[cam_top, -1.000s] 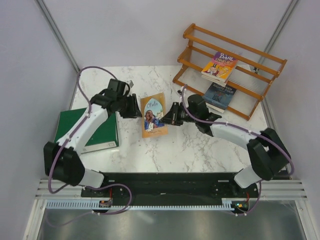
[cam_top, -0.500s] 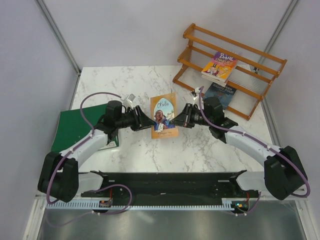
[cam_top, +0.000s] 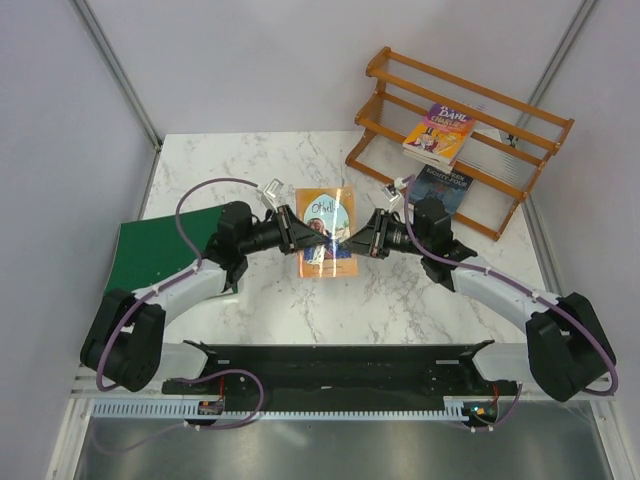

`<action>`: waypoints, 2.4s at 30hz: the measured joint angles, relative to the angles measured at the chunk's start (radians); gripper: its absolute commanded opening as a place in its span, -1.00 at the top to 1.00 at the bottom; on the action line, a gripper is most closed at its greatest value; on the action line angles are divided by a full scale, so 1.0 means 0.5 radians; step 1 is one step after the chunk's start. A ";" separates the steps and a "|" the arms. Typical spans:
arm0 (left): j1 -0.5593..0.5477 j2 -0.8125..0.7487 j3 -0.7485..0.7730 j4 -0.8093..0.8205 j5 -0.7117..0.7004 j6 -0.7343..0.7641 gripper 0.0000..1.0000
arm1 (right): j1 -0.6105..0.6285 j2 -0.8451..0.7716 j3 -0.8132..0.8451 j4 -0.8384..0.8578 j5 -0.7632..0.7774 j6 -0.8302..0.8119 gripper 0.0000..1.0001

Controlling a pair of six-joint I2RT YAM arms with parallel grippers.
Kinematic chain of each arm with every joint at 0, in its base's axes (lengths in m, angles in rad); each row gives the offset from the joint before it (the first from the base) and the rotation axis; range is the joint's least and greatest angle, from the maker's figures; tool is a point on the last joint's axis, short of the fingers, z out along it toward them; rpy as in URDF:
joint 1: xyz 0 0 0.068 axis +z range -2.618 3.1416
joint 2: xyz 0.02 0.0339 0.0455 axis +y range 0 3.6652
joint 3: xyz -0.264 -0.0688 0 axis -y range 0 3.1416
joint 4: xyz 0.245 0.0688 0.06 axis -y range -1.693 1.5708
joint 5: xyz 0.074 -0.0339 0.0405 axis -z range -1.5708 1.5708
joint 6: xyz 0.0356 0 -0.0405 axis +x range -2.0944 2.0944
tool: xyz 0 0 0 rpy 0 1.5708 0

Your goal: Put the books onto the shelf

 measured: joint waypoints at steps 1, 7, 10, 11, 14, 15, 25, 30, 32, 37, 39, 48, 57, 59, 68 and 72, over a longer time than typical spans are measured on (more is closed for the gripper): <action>-0.025 0.039 0.004 0.046 0.003 -0.028 0.96 | -0.001 -0.005 -0.002 -0.018 -0.001 -0.005 0.30; -0.124 0.157 0.068 0.223 0.071 -0.134 0.96 | -0.005 -0.151 -0.027 -0.333 0.167 -0.140 -0.36; -0.146 0.160 0.114 0.265 0.112 -0.171 0.96 | -0.011 -0.352 -0.089 -0.458 0.309 -0.159 -0.52; -0.150 0.160 0.138 0.277 0.118 -0.177 0.96 | -0.021 -0.430 -0.127 -0.475 0.349 -0.153 -0.60; -0.154 0.162 0.194 0.317 0.151 -0.198 0.96 | -0.054 -0.648 -0.256 -0.500 0.451 -0.101 -0.80; -0.154 0.166 0.205 0.335 0.156 -0.211 0.96 | -0.057 -0.700 -0.292 -0.499 0.478 -0.076 -0.82; -0.220 0.423 0.304 0.677 0.211 -0.426 0.96 | -0.072 -0.982 -0.649 -0.294 0.587 0.170 -0.81; -0.256 0.536 0.347 0.790 0.208 -0.482 0.96 | -0.077 -0.993 -0.697 -0.192 0.565 0.233 -0.70; -0.265 0.582 0.354 0.839 0.205 -0.503 0.96 | -0.077 -1.027 -0.719 -0.157 0.558 0.257 -0.55; -0.297 0.703 0.355 0.923 0.201 -0.545 0.96 | -0.077 -1.152 -0.758 -0.128 0.542 0.306 0.48; -0.307 0.746 0.355 0.966 0.198 -0.556 0.96 | -0.076 -1.178 -0.758 -0.129 0.529 0.318 0.84; -0.320 0.898 0.421 0.864 0.203 -0.542 0.27 | -0.089 -1.196 -0.758 -0.293 0.589 0.229 1.00; -0.329 0.519 0.923 -0.901 -0.532 0.351 0.07 | -0.293 -1.080 -0.748 -0.404 0.578 0.087 1.00; -0.327 0.400 0.996 -1.147 -0.710 0.488 0.07 | -0.353 -1.025 -0.728 -0.423 0.561 0.045 1.00; -0.320 0.092 1.115 -1.847 -1.182 0.771 0.06 | -0.715 -0.688 -0.634 -0.609 0.449 -0.126 1.00; -0.320 0.034 1.016 -1.966 -1.241 0.800 0.06 | -0.806 -0.591 -0.500 -0.634 0.409 -0.226 1.00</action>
